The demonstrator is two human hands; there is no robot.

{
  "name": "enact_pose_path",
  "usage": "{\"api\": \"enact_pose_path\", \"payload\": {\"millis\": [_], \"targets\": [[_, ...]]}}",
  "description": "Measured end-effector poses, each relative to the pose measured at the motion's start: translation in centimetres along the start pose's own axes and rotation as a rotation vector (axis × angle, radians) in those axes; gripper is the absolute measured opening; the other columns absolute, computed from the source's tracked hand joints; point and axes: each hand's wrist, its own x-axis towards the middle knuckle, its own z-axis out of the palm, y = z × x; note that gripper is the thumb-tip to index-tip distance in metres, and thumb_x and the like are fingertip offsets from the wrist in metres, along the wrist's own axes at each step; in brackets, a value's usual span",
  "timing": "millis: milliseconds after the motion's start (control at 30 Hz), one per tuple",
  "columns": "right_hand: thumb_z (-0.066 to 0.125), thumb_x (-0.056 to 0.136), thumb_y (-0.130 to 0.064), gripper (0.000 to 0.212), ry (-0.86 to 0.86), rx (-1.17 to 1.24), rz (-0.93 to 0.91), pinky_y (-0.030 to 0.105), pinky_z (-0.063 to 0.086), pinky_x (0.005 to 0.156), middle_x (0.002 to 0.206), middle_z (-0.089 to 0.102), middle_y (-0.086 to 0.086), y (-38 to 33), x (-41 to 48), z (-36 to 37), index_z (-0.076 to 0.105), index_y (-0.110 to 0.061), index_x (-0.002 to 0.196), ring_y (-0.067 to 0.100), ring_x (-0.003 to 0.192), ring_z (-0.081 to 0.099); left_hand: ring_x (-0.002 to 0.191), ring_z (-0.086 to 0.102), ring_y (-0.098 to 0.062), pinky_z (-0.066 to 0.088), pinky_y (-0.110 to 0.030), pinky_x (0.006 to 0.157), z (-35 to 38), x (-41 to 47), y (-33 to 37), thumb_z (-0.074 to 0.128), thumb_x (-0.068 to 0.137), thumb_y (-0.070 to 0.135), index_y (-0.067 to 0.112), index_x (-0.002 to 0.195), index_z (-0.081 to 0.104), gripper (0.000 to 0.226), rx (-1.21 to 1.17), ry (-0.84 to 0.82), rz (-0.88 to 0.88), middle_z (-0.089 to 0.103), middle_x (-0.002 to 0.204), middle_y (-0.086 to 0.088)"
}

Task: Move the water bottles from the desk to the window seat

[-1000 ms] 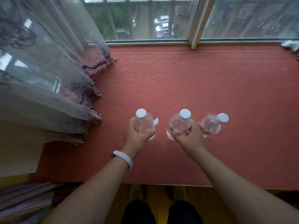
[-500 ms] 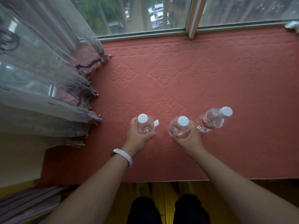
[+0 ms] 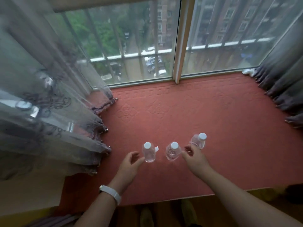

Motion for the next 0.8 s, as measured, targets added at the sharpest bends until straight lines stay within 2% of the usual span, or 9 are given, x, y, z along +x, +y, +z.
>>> {"api": "enact_pose_path", "payload": {"millis": [67, 133, 233, 267, 333, 367, 500, 700, 800], "targets": [[0.061, 0.093, -0.025, 0.03, -0.009, -0.078, 0.022, 0.024, 0.038, 0.079, 0.106, 0.062, 0.004, -1.5, -1.9, -1.4, 0.06, -0.008, 0.118, 0.017, 0.096, 0.056, 0.098, 0.063, -0.01, 0.048, -0.019, 0.082, -1.3, -1.2, 2.1, 0.072, 0.088, 0.012, 0.019, 0.108, 0.062, 0.023, 0.107, -0.022, 0.117, 0.067, 0.103, 0.006], [0.061, 0.091, -0.028, 0.032, 0.006, -0.144, 0.044, 0.029, 0.046, 0.079, 0.104, 0.066, 0.004, -2.2, -3.5, -2.8, 0.062, -0.012, 0.119, 0.019, 0.093, 0.06, 0.092, 0.064, -0.002, 0.051, -0.026, 0.084, -2.4, -2.2, 4.5, 0.073, 0.086, 0.015, 0.022, 0.103, 0.065, 0.02, 0.226, -0.043, 0.25, 0.068, 0.097, 0.012], [0.06, 0.092, -0.028, 0.008, 0.045, -0.216, 0.051, 0.018, 0.044, 0.065, 0.082, 0.063, -0.004, -3.3, -6.4, -4.9, 0.063, -0.023, 0.087, 0.014, 0.077, 0.059, 0.093, 0.064, -0.003, 0.05, -0.027, 0.086, -3.1, -3.4, 8.0, 0.07, 0.083, 0.035, 0.024, 0.105, 0.07, 0.025, 0.428, -0.107, 0.432, 0.068, 0.099, 0.014], [0.061, 0.093, -0.027, 0.013, 0.078, -0.222, 0.044, 0.017, 0.04, 0.061, 0.08, 0.06, -0.005, -3.8, -7.4, -5.7, 0.06, -0.024, 0.08, 0.013, 0.075, 0.056, 0.099, 0.063, -0.006, 0.048, -0.026, 0.087, -3.0, -3.8, 9.3, 0.068, 0.084, 0.037, 0.025, 0.11, 0.07, 0.028, 0.526, -0.126, 0.489, 0.067, 0.105, 0.015], [0.06, 0.093, -0.029, 0.011, 0.162, -0.267, 0.026, 0.023, 0.041, 0.072, 0.094, 0.062, 0.0, -4.1, -9.3, -7.4, 0.066, -0.019, 0.093, 0.017, 0.091, 0.059, 0.114, 0.059, -0.011, 0.044, -0.027, 0.093, -2.6, -4.5, 11.7, 0.061, 0.088, 0.041, 0.028, 0.122, 0.064, 0.036, 0.773, -0.139, 0.585, 0.064, 0.119, 0.012], [0.059, 0.092, -0.032, 0.022, 0.198, -0.314, 0.011, 0.026, 0.043, 0.082, 0.105, 0.064, 0.002, -4.0, -10.3, -8.3, 0.067, -0.017, 0.106, 0.019, 0.102, 0.059, 0.119, 0.056, -0.013, 0.043, -0.028, 0.095, -2.2, -4.8, 12.8, 0.058, 0.089, 0.043, 0.03, 0.126, 0.062, 0.039, 0.872, -0.142, 0.633, 0.062, 0.125, 0.011], [0.052, 0.091, -0.044, 0.041, 0.267, -0.416, 0.007, 0.035, 0.043, 0.103, 0.13, 0.059, -0.005, -3.2, -14.8, -11.8, 0.061, -0.023, 0.126, 0.015, 0.119, 0.054, 0.121, 0.055, -0.016, 0.044, -0.031, 0.097, 0.1, -6.7, 15.8, 0.05, 0.089, 0.05, 0.032, 0.128, 0.06, 0.044, 0.969, -0.208, 0.77, 0.061, 0.129, 0.011], [0.038, 0.086, -0.057, 0.057, 0.377, -0.452, 0.016, 0.036, 0.043, 0.104, 0.136, 0.052, -0.011, -0.8, -21.8, -17.5, 0.053, -0.028, 0.133, 0.012, 0.124, 0.048, 0.11, 0.059, -0.014, 0.044, -0.028, 0.092, 6.3, -11.4, 17.1, 0.044, 0.084, 0.062, 0.033, 0.126, 0.062, 0.054, 0.904, -0.397, 0.908, 0.06, 0.129, 0.014], [0.041, 0.094, -0.05, 0.049, 0.417, -0.497, 0.038, 0.034, 0.042, 0.102, 0.137, 0.05, -0.01, 1.4, -25.3, -20.6, 0.05, -0.027, 0.136, 0.012, 0.124, 0.047, 0.112, 0.06, -0.015, 0.044, -0.028, 0.094, 10.4, -14.3, 17.6, 0.052, 0.091, 0.053, 0.033, 0.128, 0.06, 0.043, 0.954, -0.423, 0.969, 0.058, 0.134, 0.013]]}}
